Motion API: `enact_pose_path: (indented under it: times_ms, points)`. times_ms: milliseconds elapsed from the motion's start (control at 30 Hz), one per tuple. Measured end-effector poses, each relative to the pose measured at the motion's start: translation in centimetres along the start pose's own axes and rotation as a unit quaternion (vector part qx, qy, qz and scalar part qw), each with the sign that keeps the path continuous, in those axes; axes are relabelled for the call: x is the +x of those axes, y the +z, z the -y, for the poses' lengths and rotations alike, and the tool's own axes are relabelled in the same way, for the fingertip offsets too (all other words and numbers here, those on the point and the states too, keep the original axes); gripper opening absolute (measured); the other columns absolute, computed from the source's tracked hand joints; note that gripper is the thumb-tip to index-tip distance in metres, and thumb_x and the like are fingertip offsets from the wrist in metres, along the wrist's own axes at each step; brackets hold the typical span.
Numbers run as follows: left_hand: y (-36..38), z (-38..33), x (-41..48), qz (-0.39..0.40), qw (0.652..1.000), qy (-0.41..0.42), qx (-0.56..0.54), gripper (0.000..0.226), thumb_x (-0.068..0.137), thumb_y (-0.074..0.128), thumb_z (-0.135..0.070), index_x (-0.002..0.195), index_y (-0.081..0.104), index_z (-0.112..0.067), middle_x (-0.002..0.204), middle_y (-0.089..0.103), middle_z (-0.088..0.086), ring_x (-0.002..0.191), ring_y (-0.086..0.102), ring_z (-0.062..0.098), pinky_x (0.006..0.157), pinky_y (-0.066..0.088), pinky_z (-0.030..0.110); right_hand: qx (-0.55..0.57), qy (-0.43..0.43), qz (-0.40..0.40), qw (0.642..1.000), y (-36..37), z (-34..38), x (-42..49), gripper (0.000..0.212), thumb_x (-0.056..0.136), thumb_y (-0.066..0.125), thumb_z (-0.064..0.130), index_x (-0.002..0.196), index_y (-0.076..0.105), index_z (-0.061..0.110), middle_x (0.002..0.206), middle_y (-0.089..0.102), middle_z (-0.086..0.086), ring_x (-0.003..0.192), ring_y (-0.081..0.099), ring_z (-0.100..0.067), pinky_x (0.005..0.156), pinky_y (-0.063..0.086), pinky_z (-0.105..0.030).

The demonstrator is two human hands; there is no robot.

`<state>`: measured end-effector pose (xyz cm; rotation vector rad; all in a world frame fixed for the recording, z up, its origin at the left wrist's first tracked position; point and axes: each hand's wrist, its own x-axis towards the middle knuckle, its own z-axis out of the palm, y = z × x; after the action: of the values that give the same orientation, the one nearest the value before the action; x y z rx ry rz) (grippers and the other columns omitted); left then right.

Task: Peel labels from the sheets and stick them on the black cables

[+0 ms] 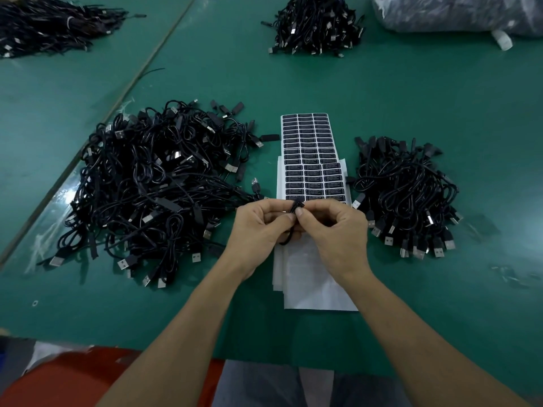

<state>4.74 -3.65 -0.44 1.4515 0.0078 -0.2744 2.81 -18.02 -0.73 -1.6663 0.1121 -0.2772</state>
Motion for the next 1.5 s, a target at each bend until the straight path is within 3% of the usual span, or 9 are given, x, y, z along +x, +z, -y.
enact_pose_path:
  times_ms: [133,267,700,1000,1100,1200,1267,1400,1500]
  points:
    - [0.1,0.0,0.0,-0.01,1.0,0.001,0.011,0.017,0.093,0.065,0.004,0.097,0.074,-0.01,0.09,0.073,0.027,0.072,0.071,0.022,0.072,0.06,0.034,-0.002,0.0,-0.012,1.0,0.1,0.1,-0.1,0.022,0.082,0.079,0.009,0.088,0.071,0.028,0.075,0.075,0.002,0.07,0.073,-0.016,0.068,0.061,-0.033]
    - [0.1,-0.1,-0.2,0.001,1.0,-0.001,0.002,0.015,0.094,0.063,0.004,0.099,0.071,-0.007,0.084,0.076,0.017,0.073,0.074,0.018,0.07,0.061,0.03,0.014,0.033,-0.024,0.999,-0.1,0.1,0.0,0.036,0.079,0.084,0.017,0.099,0.054,0.026,0.074,0.074,0.002,0.067,0.072,-0.017,0.065,0.059,-0.029]
    - [0.8,0.0,-0.4,0.0,0.997,0.037,0.069,0.01,0.09,0.072,-0.002,0.091,0.074,-0.012,0.076,0.076,0.008,0.066,0.073,0.014,0.061,0.054,0.018,-0.039,0.003,0.004,0.999,-0.2,0.1,0.5,0.008,0.092,0.07,0.016,0.087,0.074,0.022,0.078,0.072,0.01,0.073,0.064,0.0,0.069,0.049,-0.013]
    - [1.5,-1.3,-0.9,-0.06,0.922,0.143,0.355,0.026,0.087,0.077,-0.033,0.066,0.067,-0.021,0.059,0.06,-0.002,0.058,0.055,0.016,0.056,0.048,0.035,-0.014,0.007,0.046,0.999,-0.4,0.3,0.5,0.026,0.102,0.055,0.024,0.094,0.077,0.014,0.083,0.075,0.005,0.082,0.069,-0.01,0.076,0.053,-0.022]
    - [1.1,-2.6,-0.9,-0.07,0.946,0.147,0.279,0.02,0.089,0.075,-0.025,0.07,0.071,-0.024,0.053,0.06,-0.009,0.048,0.049,0.002,0.052,0.038,0.014,-0.002,-0.01,0.096,0.995,0.0,1.3,0.1,0.023,0.102,0.051,0.027,0.1,0.071,0.037,0.081,0.07,0.017,0.08,0.063,0.0,0.074,0.048,-0.016]
    - [0.7,-3.8,-0.8,-0.092,0.967,0.138,0.194,0.017,0.093,0.071,-0.018,0.076,0.068,-0.016,0.055,0.057,-0.013,0.05,0.048,0.0,0.053,0.039,0.012,-0.087,-0.056,0.154,0.983,0.4,2.3,-0.1,0.012,0.09,0.051,0.046,0.09,0.063,0.049,0.086,0.066,0.021,0.09,0.057,-0.003,0.081,0.044,-0.02]
    - [0.4,-4.5,-0.6,-0.108,0.98,0.131,0.099,0.014,0.094,0.069,-0.016,0.08,0.067,-0.015,0.06,0.06,-0.008,0.055,0.054,0.004,0.054,0.044,0.016,-0.158,-0.095,0.181,0.966,0.8,2.9,0.1,0.013,0.084,0.055,0.053,0.091,0.062,0.045,0.087,0.061,0.025,0.094,0.05,-0.001,0.084,0.039,-0.019]
    - [-0.4,-5.7,-0.7,-0.111,0.987,0.102,-0.055,0.011,0.082,0.073,-0.029,0.074,0.066,-0.025,0.061,0.06,-0.006,0.056,0.053,0.006,0.053,0.045,0.021,-0.191,-0.114,0.17,0.96,1.2,3.6,0.7,0.021,0.09,0.07,0.029,0.111,0.071,0.025,0.102,0.058,0.018,0.106,0.052,-0.01,0.093,0.041,-0.023]
    - [-0.9,-5.9,-0.7,-0.109,0.983,0.083,-0.122,0.019,0.083,0.07,-0.032,0.065,0.065,-0.028,0.066,0.062,-0.007,0.057,0.052,0.006,0.053,0.045,0.02,-0.186,-0.128,0.153,0.962,0.4,4.0,0.8,0.011,0.095,0.067,0.024,0.103,0.075,0.021,0.101,0.061,0.016,0.101,0.055,-0.005,0.086,0.04,-0.019]
